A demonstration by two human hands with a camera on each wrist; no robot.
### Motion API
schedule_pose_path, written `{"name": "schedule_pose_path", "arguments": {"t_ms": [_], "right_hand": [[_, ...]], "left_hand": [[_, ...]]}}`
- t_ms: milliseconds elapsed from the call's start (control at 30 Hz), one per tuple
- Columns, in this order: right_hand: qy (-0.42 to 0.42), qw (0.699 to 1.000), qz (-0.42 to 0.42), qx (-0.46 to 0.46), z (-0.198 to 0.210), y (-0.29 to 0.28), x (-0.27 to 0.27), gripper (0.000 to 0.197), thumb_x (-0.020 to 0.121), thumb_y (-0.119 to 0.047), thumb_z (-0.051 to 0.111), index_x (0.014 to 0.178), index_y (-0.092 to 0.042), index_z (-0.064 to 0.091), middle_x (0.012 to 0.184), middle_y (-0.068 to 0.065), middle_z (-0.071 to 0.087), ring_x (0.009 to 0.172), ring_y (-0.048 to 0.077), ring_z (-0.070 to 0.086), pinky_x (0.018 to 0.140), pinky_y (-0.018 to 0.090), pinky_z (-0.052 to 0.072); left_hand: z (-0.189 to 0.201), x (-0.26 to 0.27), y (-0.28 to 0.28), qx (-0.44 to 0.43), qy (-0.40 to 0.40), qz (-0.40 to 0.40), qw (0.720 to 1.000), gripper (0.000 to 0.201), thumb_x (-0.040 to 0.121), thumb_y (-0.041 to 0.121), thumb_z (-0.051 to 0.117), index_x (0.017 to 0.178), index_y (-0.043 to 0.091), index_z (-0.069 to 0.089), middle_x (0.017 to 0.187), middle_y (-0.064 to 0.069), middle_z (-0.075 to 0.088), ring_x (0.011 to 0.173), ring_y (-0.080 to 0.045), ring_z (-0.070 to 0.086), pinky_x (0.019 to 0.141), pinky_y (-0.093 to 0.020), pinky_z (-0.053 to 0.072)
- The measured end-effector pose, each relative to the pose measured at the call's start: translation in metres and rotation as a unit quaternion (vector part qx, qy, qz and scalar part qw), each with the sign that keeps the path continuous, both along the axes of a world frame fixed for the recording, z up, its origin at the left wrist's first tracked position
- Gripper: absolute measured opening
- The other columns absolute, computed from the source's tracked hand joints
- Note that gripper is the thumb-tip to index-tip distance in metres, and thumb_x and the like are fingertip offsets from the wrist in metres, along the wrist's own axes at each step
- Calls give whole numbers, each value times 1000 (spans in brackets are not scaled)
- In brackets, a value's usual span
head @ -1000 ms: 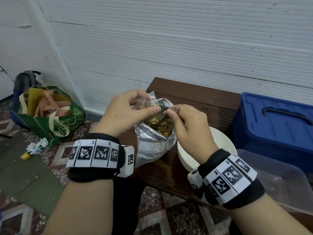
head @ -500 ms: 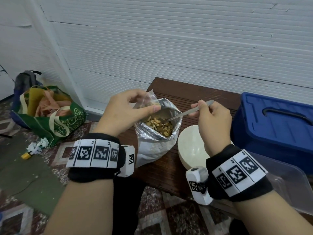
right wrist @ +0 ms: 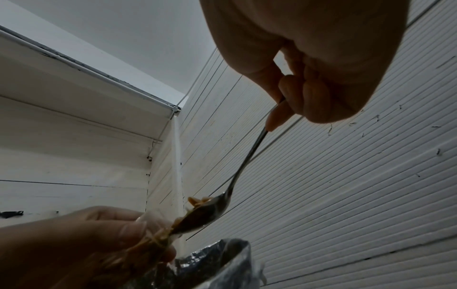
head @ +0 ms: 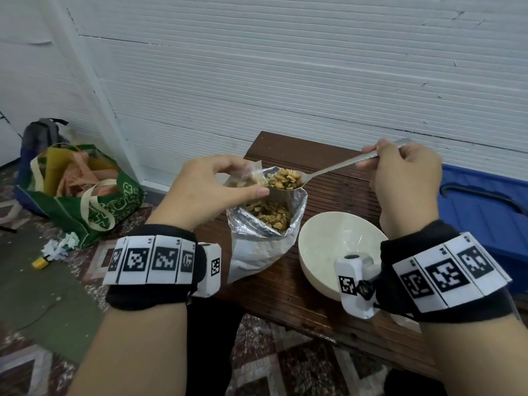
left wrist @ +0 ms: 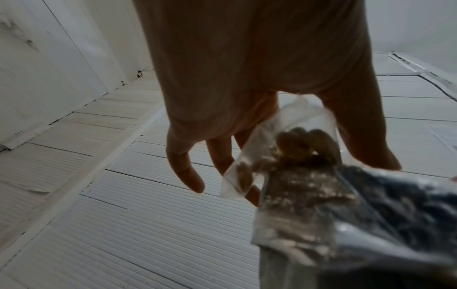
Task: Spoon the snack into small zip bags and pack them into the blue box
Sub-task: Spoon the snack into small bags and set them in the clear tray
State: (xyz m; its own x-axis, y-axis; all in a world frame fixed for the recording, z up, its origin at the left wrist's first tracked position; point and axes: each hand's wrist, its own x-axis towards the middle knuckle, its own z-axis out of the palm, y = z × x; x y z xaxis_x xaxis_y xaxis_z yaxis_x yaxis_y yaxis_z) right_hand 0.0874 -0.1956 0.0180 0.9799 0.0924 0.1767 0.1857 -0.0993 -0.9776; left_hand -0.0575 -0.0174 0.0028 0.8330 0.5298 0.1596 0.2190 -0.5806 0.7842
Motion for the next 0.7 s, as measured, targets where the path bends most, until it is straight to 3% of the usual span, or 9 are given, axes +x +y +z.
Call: {"name": "schedule_pose_path", "arguments": {"t_ms": [167, 333, 500, 600, 700], "right_hand": [[-2, 1000, 5, -5, 3, 3, 1, 30, 94, -21, 48, 70, -20, 66, 54, -4, 66, 48, 3, 45, 60, 25, 37], [-9, 999, 40, -36, 3, 12, -3, 29, 96, -20, 48, 74, -16, 67, 59, -2, 67, 39, -3, 44, 58, 21, 35], [-18, 996, 59, -62, 3, 21, -7, 30, 97, -21, 47, 77, -16, 69, 61, -2, 67, 38, -5, 45, 62, 22, 37], [-16, 996, 65, -59, 4, 24, -6, 29, 97, -22, 47, 78, -17, 69, 60, -2, 67, 39, -6, 46, 62, 22, 38], [-27, 995, 74, -54, 4, 26, -8, 30, 98, -23, 47, 77, -20, 68, 61, -2, 67, 37, -5, 44, 58, 19, 35]], "left_hand": [[0, -1, 0, -4, 8, -16, 1000, 32, 62, 45, 83, 87, 46, 64, 85, 24, 68, 89, 19, 56, 79, -5, 34], [-4, 6, -1, 9, 22, -26, 999, 44, 63, 42, 84, 103, 34, 69, 90, 20, 68, 88, 15, 57, 67, 6, 35], [-6, 11, -4, 18, 38, -18, 999, 50, 60, 45, 85, 106, 32, 71, 88, 22, 66, 88, 11, 57, 72, 0, 40], [-8, 15, -6, 17, 30, -3, 999, 50, 57, 52, 84, 102, 35, 71, 88, 21, 68, 92, 5, 59, 94, -26, 48], [-12, 19, -9, 17, 14, 3, 1000, 46, 53, 61, 82, 93, 42, 70, 84, 22, 69, 94, -1, 62, 100, -41, 45]]}}
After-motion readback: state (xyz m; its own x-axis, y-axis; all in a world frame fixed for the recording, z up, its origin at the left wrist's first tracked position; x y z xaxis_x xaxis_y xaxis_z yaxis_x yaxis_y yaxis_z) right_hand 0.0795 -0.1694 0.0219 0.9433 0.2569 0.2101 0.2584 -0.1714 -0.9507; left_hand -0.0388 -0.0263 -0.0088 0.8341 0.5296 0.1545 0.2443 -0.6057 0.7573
